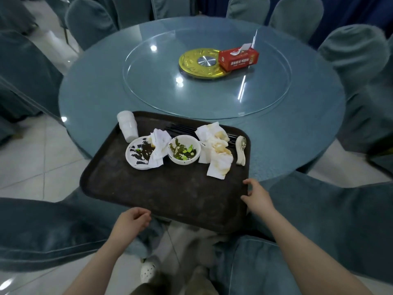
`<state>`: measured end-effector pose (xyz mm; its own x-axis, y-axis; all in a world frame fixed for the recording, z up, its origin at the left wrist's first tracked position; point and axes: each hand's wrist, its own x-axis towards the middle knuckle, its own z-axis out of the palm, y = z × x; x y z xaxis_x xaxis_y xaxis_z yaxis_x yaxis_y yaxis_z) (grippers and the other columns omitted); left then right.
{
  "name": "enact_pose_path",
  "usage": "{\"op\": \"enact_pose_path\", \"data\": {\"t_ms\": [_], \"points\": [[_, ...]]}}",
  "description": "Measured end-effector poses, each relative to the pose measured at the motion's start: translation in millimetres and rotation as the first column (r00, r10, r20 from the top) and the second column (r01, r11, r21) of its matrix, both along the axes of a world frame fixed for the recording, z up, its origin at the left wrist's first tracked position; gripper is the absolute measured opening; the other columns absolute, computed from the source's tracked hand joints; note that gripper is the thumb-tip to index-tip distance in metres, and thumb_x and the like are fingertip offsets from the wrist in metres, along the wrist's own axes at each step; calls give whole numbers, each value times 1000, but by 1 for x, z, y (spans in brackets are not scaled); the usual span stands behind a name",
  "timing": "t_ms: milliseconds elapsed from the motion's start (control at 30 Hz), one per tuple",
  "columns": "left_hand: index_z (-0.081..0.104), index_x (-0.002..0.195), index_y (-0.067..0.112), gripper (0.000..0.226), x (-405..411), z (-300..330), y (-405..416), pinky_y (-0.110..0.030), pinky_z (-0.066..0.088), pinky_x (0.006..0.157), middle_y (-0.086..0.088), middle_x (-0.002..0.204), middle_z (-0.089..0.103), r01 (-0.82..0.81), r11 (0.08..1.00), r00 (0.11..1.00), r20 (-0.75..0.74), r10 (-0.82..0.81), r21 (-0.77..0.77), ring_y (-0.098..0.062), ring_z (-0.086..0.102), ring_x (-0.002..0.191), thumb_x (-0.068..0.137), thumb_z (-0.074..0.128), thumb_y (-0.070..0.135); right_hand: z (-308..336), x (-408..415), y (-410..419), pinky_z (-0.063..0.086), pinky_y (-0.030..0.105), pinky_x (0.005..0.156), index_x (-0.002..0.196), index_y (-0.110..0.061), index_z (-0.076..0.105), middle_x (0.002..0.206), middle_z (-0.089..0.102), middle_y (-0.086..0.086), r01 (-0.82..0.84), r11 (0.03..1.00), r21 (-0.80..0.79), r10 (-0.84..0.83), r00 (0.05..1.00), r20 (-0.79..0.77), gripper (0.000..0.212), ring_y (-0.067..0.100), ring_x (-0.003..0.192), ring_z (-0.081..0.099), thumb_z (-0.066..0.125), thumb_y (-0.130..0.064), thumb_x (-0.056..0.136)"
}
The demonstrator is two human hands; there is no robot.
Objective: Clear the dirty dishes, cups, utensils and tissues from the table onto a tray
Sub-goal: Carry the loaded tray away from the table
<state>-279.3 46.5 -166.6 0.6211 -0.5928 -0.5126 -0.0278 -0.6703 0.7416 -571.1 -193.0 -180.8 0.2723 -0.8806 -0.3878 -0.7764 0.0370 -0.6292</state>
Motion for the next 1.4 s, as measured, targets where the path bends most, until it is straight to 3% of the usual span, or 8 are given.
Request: {"op": "enact_pose_path", "data": {"t_ms": [133, 300, 500, 667, 800, 1100, 1267, 1400], "points": [[52, 122, 4, 34, -5, -7, 10, -45, 53, 86, -10, 96, 67, -105, 994, 993, -52, 105, 0, -26, 66, 86, 91, 62, 11, 1, 12, 10, 39, 20, 53, 130, -28, 43, 80, 59, -4, -53, 998, 21, 53, 999, 13, 54, 9, 72, 58, 67, -13, 84], [17, 149, 28, 77, -3, -13, 11, -47, 44, 101, -10, 127, 57, -213, 976, 970, -130, 205, -47, -27, 58, 114, 90, 65, 23, 1, 33, 31, 57, 33, 64, 129, -30, 42, 84, 58, 1, -67, 993, 92, 63, 997, 45, 55, 17, 75, 63, 68, -13, 84], [17, 150, 32, 72, 12, -21, 6, -56, 34, 106, -11, 141, 49, -287, 952, 932, -259, 254, -102, -45, 40, 130, 93, 59, 18, 2, 55, 47, 59, 31, 63, 114, -26, 46, 83, 69, 6, -181, 962, 205, 165, 982, 93, 33, 18, 72, 68, 65, -16, 88], [21, 151, 24, 65, 23, -21, 11, -36, 48, 88, -9, 143, 46, -353, 929, 891, -344, 297, -112, -35, 50, 125, 96, 54, 15, 16, 54, 47, 57, 32, 71, 108, -27, 58, 82, 71, -2, -245, 961, 129, 253, 966, -52, 21, 12, 72, 68, 62, -19, 88], [21, 151, 21, 65, 30, -19, 15, -37, 48, 89, -9, 142, 46, -358, 924, 888, -355, 291, -136, -27, 58, 113, 96, 54, 14, 32, 57, 40, 52, 22, 64, 103, -27, 60, 76, 70, -7, -197, 977, 77, 203, 977, -72, 15, 7, 65, 67, 59, -20, 90], [27, 149, 19, 63, 40, -17, 25, -34, 48, 86, -10, 131, 53, -395, 907, 869, -381, 317, -145, -25, 61, 106, 94, 56, 10, 45, 82, 10, 55, 33, 81, 102, -22, 64, 88, 70, -4, -120, 993, 0, 119, 990, 79, 14, 11, 82, 67, 57, -16, 92], [31, 147, 21, 59, 48, -17, 20, -45, 45, 101, -11, 133, 53, -461, 880, 843, -370, 391, -118, -26, 61, 107, 94, 55, 11, 43, 106, -38, 43, 22, 66, 99, -26, 66, 100, 65, -5, -146, 974, -173, 158, 986, 60, 16, 9, 86, 57, 56, -16, 91], [37, 144, 23, 54, 55, -13, 9, -39, 51, 86, -8, 126, 56, -530, 845, 813, -329, 480, -77, -19, 62, 90, 94, 54, 9, 36, 129, -93, 43, 28, 79, 109, -21, 65, 112, 63, -2, -238, 944, -229, 247, 969, 11, 24, 17, 99, 58, 55, -12, 89]]}}
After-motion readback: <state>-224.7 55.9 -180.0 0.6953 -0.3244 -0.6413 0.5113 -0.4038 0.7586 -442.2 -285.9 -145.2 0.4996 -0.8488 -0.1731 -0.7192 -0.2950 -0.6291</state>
